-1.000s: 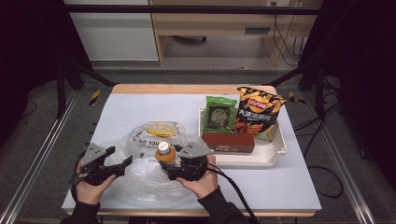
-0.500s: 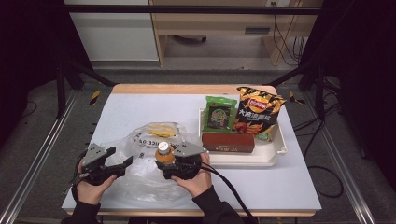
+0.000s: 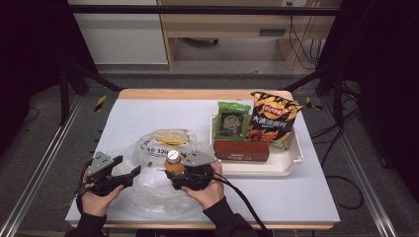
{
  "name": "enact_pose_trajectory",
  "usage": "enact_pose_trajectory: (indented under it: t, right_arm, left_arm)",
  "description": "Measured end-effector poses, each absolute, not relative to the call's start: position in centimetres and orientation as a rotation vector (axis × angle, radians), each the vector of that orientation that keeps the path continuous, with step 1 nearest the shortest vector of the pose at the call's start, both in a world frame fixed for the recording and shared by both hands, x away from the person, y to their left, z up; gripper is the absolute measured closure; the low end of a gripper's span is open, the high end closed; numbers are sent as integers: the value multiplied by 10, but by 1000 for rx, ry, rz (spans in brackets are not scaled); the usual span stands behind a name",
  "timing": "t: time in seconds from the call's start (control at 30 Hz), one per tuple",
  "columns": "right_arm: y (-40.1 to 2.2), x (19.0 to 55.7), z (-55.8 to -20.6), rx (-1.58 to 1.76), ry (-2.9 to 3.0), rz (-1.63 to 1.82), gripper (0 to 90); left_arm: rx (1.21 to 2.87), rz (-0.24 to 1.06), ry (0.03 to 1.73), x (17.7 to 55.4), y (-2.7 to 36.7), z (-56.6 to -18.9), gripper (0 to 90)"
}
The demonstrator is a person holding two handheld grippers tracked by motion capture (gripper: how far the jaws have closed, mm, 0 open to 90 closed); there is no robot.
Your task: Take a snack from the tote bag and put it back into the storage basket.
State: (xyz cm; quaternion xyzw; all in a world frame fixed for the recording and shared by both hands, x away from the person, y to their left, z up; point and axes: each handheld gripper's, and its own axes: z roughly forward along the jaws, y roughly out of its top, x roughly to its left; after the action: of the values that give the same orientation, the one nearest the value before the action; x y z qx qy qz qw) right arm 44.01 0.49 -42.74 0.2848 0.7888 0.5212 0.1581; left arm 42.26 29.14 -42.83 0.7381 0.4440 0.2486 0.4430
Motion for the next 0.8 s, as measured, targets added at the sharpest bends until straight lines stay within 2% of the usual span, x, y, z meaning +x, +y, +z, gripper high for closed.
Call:
enact_pose_trajectory:
  t: [0.27, 0.8]
  right_arm:
    - [0, 436, -416, 809, 2260, 1520, 305]
    - [-7, 423, -362, 754, 2195, 1612, 304]
  left_arm:
    - [1829, 619, 1104, 423, 291, -429, 214]
    - [1836, 617, 1100, 423, 290, -429, 214]
